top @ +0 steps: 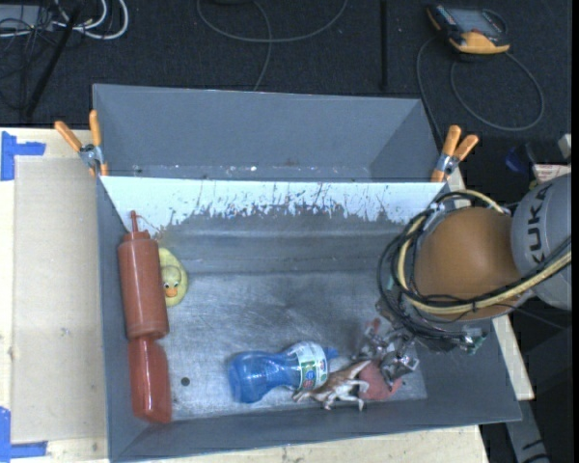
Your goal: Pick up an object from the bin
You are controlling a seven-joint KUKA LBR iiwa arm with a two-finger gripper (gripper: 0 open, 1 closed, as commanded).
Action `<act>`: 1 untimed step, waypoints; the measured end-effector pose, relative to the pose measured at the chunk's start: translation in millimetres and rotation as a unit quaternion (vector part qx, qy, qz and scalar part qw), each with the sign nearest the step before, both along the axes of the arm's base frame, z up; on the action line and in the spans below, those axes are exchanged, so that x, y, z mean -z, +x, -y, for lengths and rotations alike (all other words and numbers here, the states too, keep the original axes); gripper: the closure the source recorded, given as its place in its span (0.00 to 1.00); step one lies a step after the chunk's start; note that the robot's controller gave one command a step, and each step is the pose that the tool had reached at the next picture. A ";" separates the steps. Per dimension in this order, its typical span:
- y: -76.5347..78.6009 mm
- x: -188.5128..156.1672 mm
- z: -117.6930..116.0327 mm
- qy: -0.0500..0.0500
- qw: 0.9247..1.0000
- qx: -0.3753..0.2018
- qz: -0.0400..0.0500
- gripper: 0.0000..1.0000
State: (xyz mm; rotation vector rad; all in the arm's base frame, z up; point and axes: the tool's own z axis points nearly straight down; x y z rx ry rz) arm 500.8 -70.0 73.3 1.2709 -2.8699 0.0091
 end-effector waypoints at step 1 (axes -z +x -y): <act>-1.5 -13.7 -1.5 0.002 1.000 0.006 -0.001 1.00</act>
Offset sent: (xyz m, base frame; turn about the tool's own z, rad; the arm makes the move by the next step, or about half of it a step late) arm 0.0002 -0.0001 0.0148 0.0000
